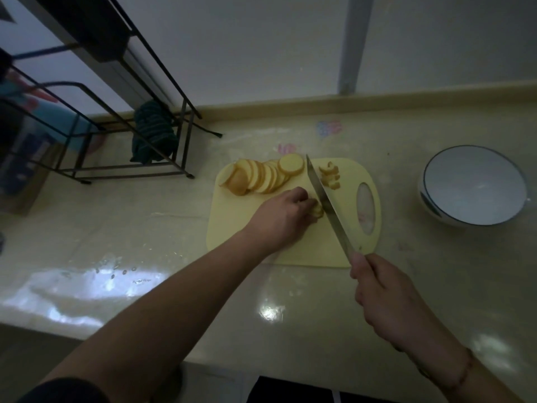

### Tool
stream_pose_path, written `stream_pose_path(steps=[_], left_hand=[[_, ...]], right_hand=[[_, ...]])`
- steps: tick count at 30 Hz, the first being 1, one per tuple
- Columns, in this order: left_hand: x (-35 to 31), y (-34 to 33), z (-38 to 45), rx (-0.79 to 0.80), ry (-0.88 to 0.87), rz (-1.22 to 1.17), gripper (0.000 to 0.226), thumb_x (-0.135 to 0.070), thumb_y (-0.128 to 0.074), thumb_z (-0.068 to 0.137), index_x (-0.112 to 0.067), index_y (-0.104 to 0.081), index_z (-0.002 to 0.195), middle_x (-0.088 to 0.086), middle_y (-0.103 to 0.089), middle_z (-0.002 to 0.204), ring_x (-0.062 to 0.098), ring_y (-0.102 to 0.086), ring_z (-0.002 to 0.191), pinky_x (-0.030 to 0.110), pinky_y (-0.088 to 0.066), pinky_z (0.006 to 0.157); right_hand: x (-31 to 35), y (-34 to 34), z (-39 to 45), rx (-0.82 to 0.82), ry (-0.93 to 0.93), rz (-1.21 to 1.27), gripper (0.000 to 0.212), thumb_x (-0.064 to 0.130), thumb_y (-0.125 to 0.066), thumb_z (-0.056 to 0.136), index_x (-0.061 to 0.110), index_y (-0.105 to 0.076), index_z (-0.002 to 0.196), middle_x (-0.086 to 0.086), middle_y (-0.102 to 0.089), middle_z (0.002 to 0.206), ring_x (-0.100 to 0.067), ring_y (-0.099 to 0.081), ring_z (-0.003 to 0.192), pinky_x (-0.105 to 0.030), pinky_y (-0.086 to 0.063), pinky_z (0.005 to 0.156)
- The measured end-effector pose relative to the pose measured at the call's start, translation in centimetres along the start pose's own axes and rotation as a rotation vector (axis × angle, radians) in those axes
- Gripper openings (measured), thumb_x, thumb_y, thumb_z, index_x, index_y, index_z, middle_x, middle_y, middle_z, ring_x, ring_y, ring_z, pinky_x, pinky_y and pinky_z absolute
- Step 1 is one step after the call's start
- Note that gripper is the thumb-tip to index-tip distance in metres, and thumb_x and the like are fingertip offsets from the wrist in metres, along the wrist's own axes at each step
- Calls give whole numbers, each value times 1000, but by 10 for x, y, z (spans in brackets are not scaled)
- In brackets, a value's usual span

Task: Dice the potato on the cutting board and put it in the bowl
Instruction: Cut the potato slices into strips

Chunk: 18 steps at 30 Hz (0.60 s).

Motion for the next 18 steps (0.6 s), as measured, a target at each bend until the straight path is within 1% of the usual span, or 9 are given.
stream_pose_path(steps=[4, 7, 9, 12, 14, 16, 18], left_hand=[[-3, 0, -3, -15, 7, 23, 46, -38, -45, 89, -2, -72, 101, 14, -62, 93, 35, -62, 73, 39, -54, 55], [-7, 3, -5, -29, -52, 60, 41, -33, -47, 91, -1, -70, 99, 15, -63, 94, 33, -60, 70, 36, -51, 51], [-6, 5, -6, -45, -95, 89, 38, -31, -50, 91, -1, -70, 100, 15, -63, 95, 32, -60, 69, 35, -50, 51], [-5, 6, -9, -59, -157, 106, 35, -31, -53, 94, -1, -70, 100, 15, -64, 95, 32, -60, 71, 36, -50, 57], [-4, 4, -12, -46, -184, 103, 34, -32, -55, 96, -1, -69, 103, 15, -64, 97, 31, -61, 76, 37, -51, 63], [1, 3, -12, -45, -139, 73, 35, -32, -58, 95, -1, -69, 107, 16, -65, 100, 32, -63, 82, 39, -53, 69], [10, 9, -8, -65, -8, 11, 38, -33, -59, 94, -1, -69, 110, 16, -65, 104, 34, -64, 88, 40, -55, 75]], right_hand=[[0, 5, 1, 13, -1, 9, 68, 71, -28, 77, 9, -56, 84, -2, -51, 62, -9, -41, 49, -28, -34, 54], [-1, 7, 2, 9, -3, 0, 70, 71, -27, 76, 9, -55, 85, -2, -51, 62, -8, -41, 48, -26, -33, 53], [-1, 7, 3, 5, -1, 0, 71, 72, -26, 75, 8, -55, 84, -2, -50, 62, -6, -40, 46, -24, -31, 51], [-3, 7, 4, 8, -11, 23, 71, 74, -27, 74, 10, -55, 83, 0, -49, 59, -3, -39, 42, -24, -30, 51], [-4, 7, 5, 7, -18, 36, 71, 75, -27, 73, 10, -55, 83, 2, -49, 56, -3, -39, 41, -24, -30, 50], [-4, 7, 6, 6, -20, 37, 72, 75, -27, 72, 10, -54, 82, 2, -49, 55, -2, -40, 40, -22, -29, 50], [-4, 7, 6, 3, -26, 46, 72, 75, -28, 72, 9, -54, 82, 3, -48, 52, -2, -40, 39, -22, -28, 49]])
Point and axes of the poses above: each hand's wrist, its own z-axis towards the middle knuckle, its own y-axis out of the back of the hand, x = y × z, the point moved 4 cm from there along z, towards the middle knuckle
